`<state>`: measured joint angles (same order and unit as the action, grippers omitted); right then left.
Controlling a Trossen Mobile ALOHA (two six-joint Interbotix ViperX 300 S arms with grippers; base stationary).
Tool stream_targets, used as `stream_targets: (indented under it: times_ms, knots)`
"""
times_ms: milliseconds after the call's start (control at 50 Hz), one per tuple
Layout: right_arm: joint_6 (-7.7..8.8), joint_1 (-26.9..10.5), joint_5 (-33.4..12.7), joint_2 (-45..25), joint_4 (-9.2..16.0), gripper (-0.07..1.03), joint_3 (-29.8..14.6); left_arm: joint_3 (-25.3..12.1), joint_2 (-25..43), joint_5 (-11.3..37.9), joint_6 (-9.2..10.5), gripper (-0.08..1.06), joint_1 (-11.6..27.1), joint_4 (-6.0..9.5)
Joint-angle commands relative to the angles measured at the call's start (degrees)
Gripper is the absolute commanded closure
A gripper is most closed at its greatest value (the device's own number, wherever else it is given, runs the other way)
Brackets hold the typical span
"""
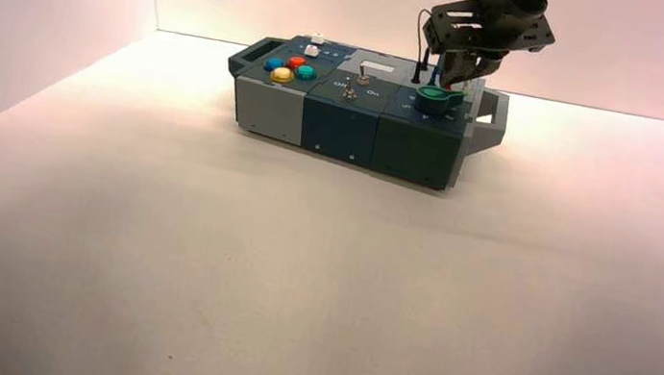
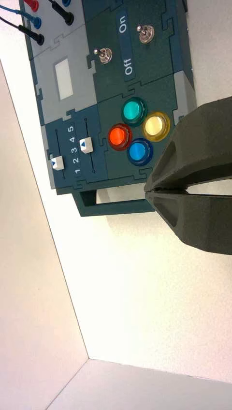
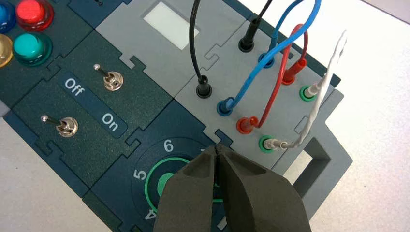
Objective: Turn the knob to position 2.
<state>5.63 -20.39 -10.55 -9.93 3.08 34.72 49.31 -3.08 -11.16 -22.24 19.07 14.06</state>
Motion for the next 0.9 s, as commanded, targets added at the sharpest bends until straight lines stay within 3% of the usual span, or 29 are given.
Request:
stream_targets:
  times_ms: [20,500,900]
  knots:
    - [0.00,0.2,0.4,1.8,0.0,0.98,-1.4,-0.5,-1.2,-0.5,0.18,1.01,-0.3,0.09]
    - [0.00,0.4,1.2,8.7,0.0,0.98,1.6,-0.5,-1.3,-0.5,0.18,1.01,-0.3,0.09]
    - [-0.35,5.7,3.3,15.5,0.3,0.98,7.4,-0.6,-1.1,-0.6,0.18,1.01,-0.3,-0.18]
